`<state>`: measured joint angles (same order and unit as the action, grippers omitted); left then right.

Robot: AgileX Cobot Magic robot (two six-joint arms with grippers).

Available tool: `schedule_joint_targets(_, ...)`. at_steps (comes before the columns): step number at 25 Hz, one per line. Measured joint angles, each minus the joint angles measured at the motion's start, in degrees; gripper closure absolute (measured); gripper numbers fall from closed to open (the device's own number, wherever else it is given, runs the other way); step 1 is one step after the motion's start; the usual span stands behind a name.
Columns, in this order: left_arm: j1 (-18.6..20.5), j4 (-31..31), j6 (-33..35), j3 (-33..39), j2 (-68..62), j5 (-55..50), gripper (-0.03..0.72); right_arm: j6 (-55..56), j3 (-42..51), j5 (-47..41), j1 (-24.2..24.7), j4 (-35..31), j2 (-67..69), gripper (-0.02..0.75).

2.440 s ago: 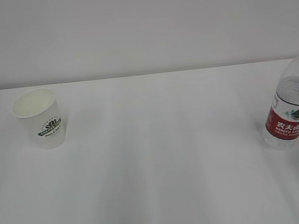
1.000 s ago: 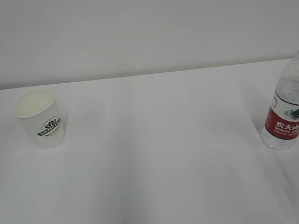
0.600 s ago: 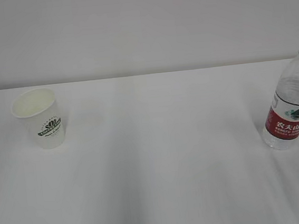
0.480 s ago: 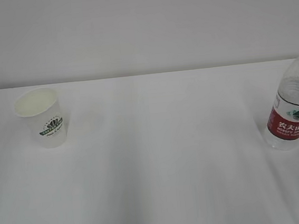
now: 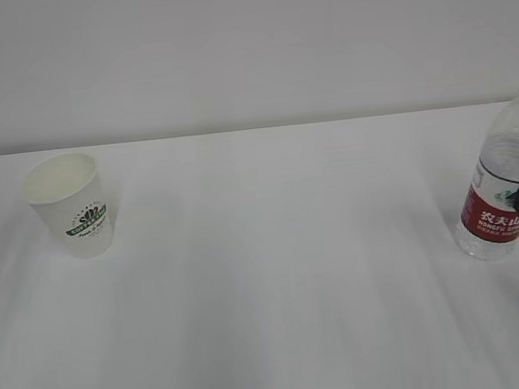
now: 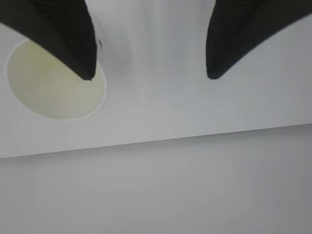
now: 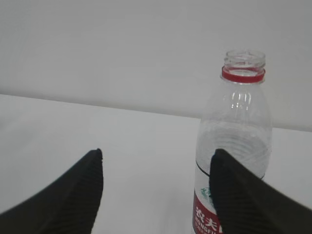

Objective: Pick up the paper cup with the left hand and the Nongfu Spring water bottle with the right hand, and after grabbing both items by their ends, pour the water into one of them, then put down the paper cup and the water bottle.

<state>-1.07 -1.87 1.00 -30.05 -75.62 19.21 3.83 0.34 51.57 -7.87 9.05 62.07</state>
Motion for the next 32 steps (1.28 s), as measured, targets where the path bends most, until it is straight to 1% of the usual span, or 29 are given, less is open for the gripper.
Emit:
schedule_joint_targets(2, 0.0, 0.2, -0.6, 2.9, -2.8, 4.6, 0.189, 0.0, 0.0, 0.9, 0.0, 0.0, 0.0, 0.223)
schedule_joint_targets(4, 0.0, 0.1, -3.5, 7.1, -4.9, 11.0, 0.197, 0.0, 0.0, 1.7, 0.0, 0.0, 0.0, 0.223)
schedule_joint_targets(7, 0.0, -2.6, -8.9, 14.1, -7.1, 21.4, 0.202, 0.0, 0.0, 1.8, 0.0, 0.1, 0.0, 0.223)
schedule_joint_targets(9, 0.0, -5.1, -11.4, 19.2, -7.8, 27.0, 0.202, 0.0, 0.0, 1.8, 0.0, 0.5, 0.0, 0.223)
schedule_joint_targets(11, 0.0, -7.3, -12.1, 23.8, -7.9, 33.1, 0.203, 0.0, 0.0, 1.8, 0.0, 0.9, 0.0, 0.224)
schedule_joint_targets(13, 0.0, -8.3, -12.4, 27.8, -8.0, 39.9, 0.204, 0.0, 0.0, 1.8, 0.0, 1.1, 0.0, 0.224)
schedule_joint_targets(14, 0.0, -9.0, -12.5, 29.2, -8.0, 41.3, 0.204, 0.0, 0.0, 1.8, 0.0, 1.1, 0.0, 0.224)
schedule_joint_targets(18, 0.0, -14.2, -12.7, 29.8, -8.9, 41.5, 0.204, 0.0, 0.0, 0.8, 0.0, 1.2, 0.0, 0.223)
schedule_joint_targets(20, 0.0, -15.5, -12.7, 29.8, -10.2, 42.0, 0.207, 0.0, 0.0, 0.2, 0.0, 1.2, 0.0, 0.223)
schedule_joint_targets(24, 0.0, -15.7, -12.8, 29.8, -13.3, 45.4, 0.210, 0.0, 0.0, -2.0, 0.0, 1.2, 0.0, 0.223)
schedule_joint_targets(27, 0.0, -15.1, -12.8, 29.8, -15.8, 46.1, 0.210, 0.0, 0.0, -4.0, 0.0, 1.1, 0.0, 0.223)
schedule_joint_targets(32, 0.0, -14.8, -12.8, 29.8, -18.4, 46.2, 0.210, -0.9, 0.0, -4.4, 0.0, -1.2, 0.0, 0.224)
